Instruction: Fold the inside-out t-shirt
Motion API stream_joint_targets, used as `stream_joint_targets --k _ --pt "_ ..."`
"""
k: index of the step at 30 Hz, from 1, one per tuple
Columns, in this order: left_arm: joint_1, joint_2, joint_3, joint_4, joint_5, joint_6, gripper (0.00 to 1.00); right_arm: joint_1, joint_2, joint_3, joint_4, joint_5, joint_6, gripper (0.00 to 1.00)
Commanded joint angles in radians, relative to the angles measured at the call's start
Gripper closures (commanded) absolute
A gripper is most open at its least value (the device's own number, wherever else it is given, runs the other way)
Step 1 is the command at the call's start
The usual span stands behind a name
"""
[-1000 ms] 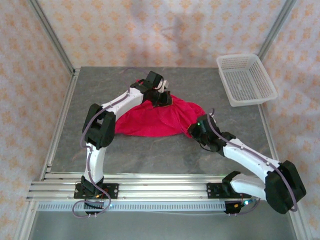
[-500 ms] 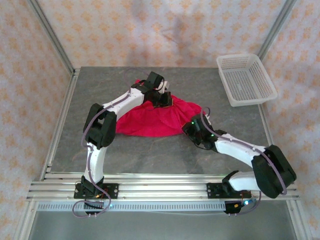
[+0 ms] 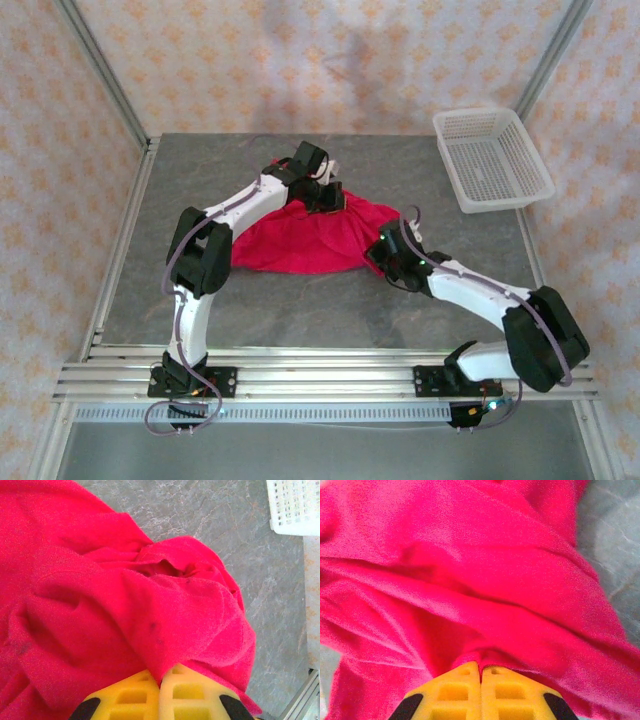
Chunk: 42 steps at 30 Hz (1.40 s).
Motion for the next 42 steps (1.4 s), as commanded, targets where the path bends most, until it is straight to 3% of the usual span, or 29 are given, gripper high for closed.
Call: stream_joint_targets --k 1,9,15,19,21,24,28,33,37,42 --pt "-0.004 0.016 0.046 -0.037 -0.013 0.029 1.00 0.005 -0.075 0.092 -0.136 0.058 -0.097 1.00" --pt "-0.004 0.017 0.084 -0.046 -0.007 0.021 1.00 0.004 -0.208 0.342 -0.338 0.029 -0.232 1.00" --pt "-0.005 0.003 0.099 -0.055 -0.010 0.018 1.00 -0.001 -0.253 0.397 -0.365 0.047 -0.266 1.00" --pt "0.003 -0.047 0.094 -0.132 -0.099 0.069 0.77 -0.049 -0.255 0.340 -0.366 0.059 -0.271 1.00" --pt "0.017 -0.110 0.054 -0.177 -0.216 0.100 0.66 -0.091 -0.263 0.294 -0.363 0.079 -0.273 1.00" --pt "0.050 -0.257 -0.089 -0.217 -0.413 0.127 0.59 -0.184 -0.269 0.221 -0.351 0.059 -0.267 1.00" --pt "0.124 -0.462 -0.384 -0.224 -0.544 0.084 0.62 -0.246 -0.264 0.167 -0.314 0.013 -0.267 1.00" --pt "0.191 -0.725 -0.727 -0.206 -0.636 0.001 0.80 -0.275 -0.229 0.188 -0.318 0.004 -0.294 1.00" --pt "0.238 -0.841 -0.856 -0.230 -0.659 -0.037 0.81 -0.299 -0.207 0.207 -0.308 -0.017 -0.300 1.00" --pt "0.248 -0.880 -0.951 -0.235 -0.644 -0.071 0.83 -0.310 -0.189 0.222 -0.306 -0.031 -0.299 1.00"
